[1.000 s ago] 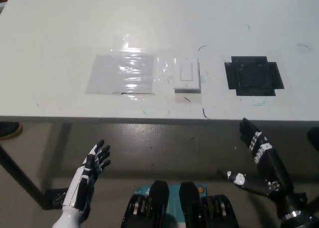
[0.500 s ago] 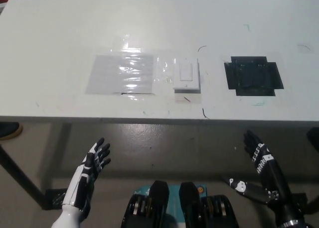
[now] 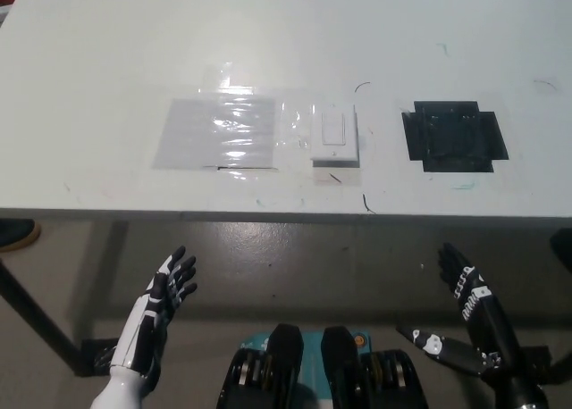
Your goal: A white switch is kept at the centre of the table close to the robot and the robot uses its right hand to press it to turn it on
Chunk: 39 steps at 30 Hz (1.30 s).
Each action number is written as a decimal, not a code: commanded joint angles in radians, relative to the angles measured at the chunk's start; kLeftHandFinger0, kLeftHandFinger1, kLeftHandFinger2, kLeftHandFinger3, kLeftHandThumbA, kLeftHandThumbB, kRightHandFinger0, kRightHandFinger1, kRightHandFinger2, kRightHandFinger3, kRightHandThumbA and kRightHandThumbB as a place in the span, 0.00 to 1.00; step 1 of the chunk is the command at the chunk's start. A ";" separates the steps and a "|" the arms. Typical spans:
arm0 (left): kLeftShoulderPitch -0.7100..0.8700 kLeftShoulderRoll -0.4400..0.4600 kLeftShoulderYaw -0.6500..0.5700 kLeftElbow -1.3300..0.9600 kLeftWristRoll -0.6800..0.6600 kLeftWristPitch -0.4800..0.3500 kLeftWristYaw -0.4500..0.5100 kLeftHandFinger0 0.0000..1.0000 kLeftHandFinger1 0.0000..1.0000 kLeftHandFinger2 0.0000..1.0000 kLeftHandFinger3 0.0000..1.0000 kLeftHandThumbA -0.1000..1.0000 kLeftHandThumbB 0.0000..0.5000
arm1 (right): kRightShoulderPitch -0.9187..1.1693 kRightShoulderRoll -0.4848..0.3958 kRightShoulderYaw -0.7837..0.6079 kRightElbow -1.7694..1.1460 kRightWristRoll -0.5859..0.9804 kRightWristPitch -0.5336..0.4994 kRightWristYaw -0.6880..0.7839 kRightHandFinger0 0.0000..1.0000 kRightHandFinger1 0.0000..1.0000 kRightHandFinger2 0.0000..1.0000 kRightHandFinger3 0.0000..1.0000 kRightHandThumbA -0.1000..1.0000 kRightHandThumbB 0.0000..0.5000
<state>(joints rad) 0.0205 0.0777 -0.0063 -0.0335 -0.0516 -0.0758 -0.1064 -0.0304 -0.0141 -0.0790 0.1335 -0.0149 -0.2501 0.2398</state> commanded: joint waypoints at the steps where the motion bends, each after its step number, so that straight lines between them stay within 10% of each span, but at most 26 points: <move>1: -0.020 0.011 -0.004 -0.028 0.000 -0.011 -0.009 1.00 1.00 1.00 1.00 1.00 0.22 | -0.008 -0.009 0.016 -0.029 0.015 -0.041 -0.024 1.00 1.00 1.00 1.00 0.93 0.15; 39: -0.024 0.007 -0.002 -0.034 0.001 -0.005 -0.003 1.00 1.00 1.00 1.00 1.00 0.13 | -0.021 -0.042 0.073 -0.023 -0.022 -0.040 -0.079 1.00 1.00 1.00 1.00 0.87 0.20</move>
<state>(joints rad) 0.0101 0.0790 -0.0063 -0.0346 -0.0510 -0.0739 -0.1061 -0.0327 -0.0482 -0.0154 0.1331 -0.0344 -0.2524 0.1786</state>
